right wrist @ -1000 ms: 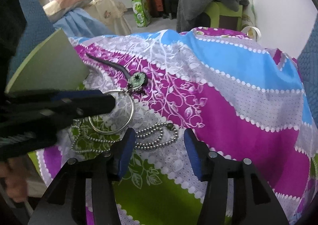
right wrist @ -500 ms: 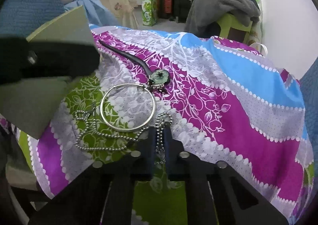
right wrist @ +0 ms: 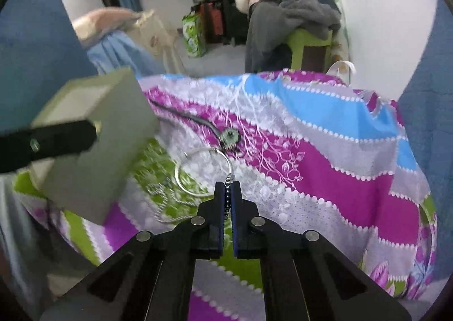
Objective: Organize jewelry
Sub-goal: 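Grasp the green disc pendant with the left tool while the right tool grasps the silver ball chain, then carry the green pendant and ball chain over the white box with both tools, then open both tools to drop the pendant and chain into the box, then move both open tools back over the black cord and silver hoop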
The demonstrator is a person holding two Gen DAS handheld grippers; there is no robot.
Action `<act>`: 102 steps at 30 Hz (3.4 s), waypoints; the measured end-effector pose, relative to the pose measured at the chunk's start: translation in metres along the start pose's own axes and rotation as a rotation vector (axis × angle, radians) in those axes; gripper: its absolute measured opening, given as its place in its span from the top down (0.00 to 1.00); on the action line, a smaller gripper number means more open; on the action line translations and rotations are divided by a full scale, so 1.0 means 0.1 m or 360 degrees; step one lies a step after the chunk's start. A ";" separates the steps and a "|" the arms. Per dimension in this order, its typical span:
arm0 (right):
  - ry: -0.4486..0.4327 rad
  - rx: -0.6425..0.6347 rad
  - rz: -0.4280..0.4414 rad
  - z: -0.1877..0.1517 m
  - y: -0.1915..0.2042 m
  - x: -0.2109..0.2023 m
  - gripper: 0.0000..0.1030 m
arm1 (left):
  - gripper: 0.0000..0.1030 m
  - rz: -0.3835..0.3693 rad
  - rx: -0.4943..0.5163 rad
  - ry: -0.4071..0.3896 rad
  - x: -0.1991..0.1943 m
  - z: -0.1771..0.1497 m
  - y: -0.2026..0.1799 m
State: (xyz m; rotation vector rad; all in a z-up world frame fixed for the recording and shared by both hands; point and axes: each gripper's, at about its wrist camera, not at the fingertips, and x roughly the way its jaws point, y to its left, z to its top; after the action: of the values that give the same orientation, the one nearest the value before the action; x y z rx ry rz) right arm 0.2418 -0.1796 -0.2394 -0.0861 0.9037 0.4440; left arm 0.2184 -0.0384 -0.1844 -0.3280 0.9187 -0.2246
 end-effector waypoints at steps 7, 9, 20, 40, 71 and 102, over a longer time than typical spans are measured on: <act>-0.0090 0.0036 0.0039 0.25 0.11 -0.32 0.98 | 0.76 -0.0003 -0.0007 -0.0037 -0.28 0.10 0.07; -0.0120 0.0021 0.0035 0.31 0.14 -0.44 0.98 | 0.76 -0.0006 -0.0014 -0.0037 -0.33 0.12 0.10; -0.0200 0.0009 0.0034 0.63 0.25 -0.77 0.98 | 0.76 0.0030 -0.0016 -0.0048 -0.54 0.33 0.24; -0.0528 -0.0155 0.0253 1.76 1.32 -1.49 0.98 | 0.76 0.0138 0.0047 -0.0270 -1.53 0.95 0.72; 0.0069 -0.0163 0.0299 0.81 1.74 0.00 0.96 | 0.53 0.0206 -0.0182 -0.0014 -0.86 0.19 1.54; -0.0215 -0.0198 0.0182 1.06 0.64 -0.88 0.93 | 0.47 0.0047 -0.0160 -0.0237 -0.96 0.34 0.49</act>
State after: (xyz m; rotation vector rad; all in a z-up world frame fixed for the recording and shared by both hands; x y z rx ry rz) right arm 0.2472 -0.1245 -0.0986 -0.1169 0.7502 0.6056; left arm 0.1914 0.0450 -0.1124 -0.4184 0.7884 -0.1250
